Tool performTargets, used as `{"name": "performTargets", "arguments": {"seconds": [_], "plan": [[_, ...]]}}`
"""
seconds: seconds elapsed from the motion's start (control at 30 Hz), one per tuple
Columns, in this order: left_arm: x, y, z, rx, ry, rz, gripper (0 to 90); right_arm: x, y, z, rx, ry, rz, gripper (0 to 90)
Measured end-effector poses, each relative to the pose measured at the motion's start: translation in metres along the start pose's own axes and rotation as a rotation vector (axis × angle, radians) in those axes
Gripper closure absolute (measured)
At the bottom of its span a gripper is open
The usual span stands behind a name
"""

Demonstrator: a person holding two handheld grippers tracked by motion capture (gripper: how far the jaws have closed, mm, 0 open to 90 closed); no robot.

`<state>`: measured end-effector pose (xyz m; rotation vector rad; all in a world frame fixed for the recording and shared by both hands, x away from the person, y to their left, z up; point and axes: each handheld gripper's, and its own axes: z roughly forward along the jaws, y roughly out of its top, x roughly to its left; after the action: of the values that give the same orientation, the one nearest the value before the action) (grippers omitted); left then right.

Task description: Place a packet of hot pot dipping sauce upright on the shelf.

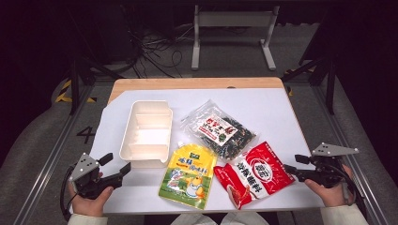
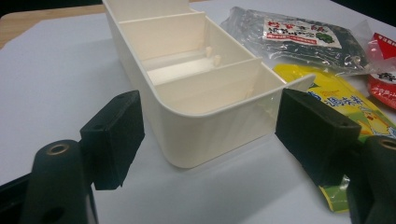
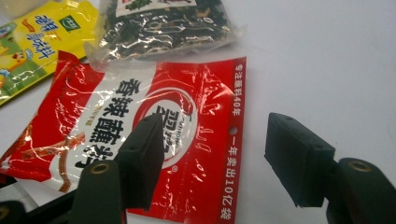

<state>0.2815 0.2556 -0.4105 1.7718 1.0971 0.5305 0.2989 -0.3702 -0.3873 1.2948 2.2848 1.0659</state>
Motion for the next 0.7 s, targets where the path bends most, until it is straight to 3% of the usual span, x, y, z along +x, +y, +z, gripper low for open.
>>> {"name": "performTargets", "arguments": {"seconds": [0.27,0.7], "plan": [[0.0,0.0,0.001,0.003,0.004,0.004,24.0,-0.007,-0.009,0.017,0.071,0.024,0.063,37.0],[0.001,-0.001,0.003,0.025,0.008,0.005,24.0,-0.013,-0.022,0.029,0.124,0.047,0.096,37.5]]}}
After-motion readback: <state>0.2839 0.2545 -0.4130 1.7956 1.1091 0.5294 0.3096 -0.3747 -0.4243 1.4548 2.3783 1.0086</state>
